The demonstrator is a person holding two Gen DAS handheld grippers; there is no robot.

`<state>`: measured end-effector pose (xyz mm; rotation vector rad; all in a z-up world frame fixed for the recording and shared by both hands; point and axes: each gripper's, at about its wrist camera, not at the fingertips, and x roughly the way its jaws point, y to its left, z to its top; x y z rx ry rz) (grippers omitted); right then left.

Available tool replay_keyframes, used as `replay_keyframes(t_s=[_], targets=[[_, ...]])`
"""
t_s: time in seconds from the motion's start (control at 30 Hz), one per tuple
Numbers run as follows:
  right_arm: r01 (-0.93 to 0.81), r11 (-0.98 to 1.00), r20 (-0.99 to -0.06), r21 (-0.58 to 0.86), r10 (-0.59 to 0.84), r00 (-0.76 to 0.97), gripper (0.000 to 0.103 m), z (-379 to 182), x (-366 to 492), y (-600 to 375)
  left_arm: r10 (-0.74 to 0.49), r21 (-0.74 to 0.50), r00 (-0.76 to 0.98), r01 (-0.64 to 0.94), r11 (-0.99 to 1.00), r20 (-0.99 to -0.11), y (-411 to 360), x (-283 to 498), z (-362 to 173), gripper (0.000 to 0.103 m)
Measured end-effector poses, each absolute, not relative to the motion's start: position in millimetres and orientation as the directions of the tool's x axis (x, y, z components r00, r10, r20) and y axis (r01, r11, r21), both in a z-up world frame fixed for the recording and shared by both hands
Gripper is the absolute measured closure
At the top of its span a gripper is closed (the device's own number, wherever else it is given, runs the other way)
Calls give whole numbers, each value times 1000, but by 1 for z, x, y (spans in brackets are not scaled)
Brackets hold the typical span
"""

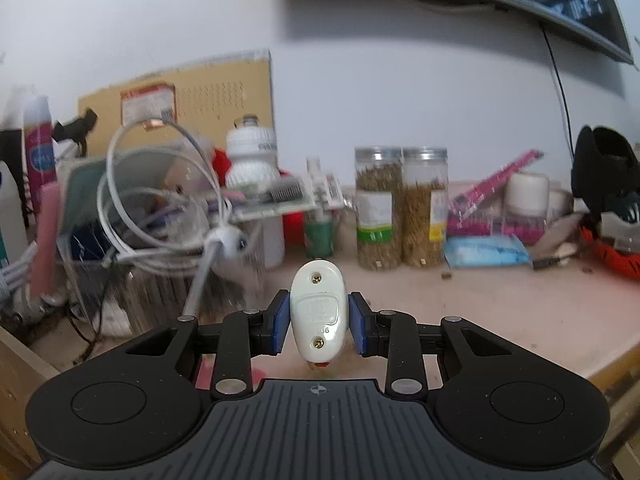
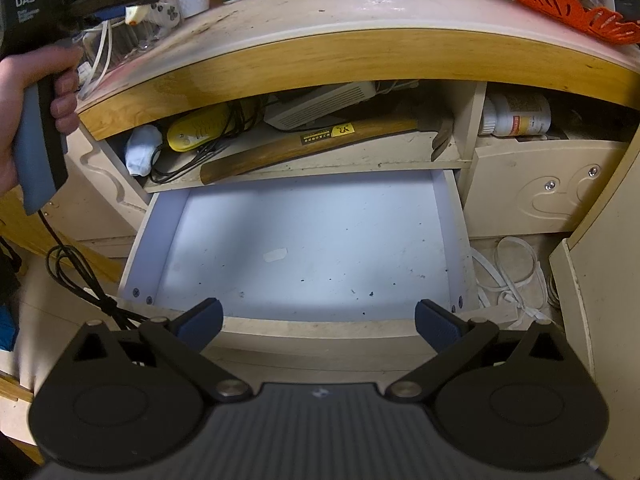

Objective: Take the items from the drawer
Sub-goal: 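Carry the white oval object with the left tool over the countertop, then lower the white object onto the countertop and open the left tool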

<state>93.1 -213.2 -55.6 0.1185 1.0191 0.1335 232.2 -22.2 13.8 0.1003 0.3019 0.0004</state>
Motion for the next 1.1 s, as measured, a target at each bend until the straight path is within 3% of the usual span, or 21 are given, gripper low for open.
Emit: replay_keyframes(t_s=[0.23,0.7,1.1], targets=[[-56,985,-839,162,167,517,0,-56,93,-213,16,107,924,27,994,-382,-21,239,5,73],[-54,985,-839,164,168,517,0,-56,93,-213,3,103,884,51,993,-468,-20,246,-3,73],[-51,985,-840,166,168,515,0,-55,93,-213,7,117,881,55,992,-473,-22,247,-5,73]])
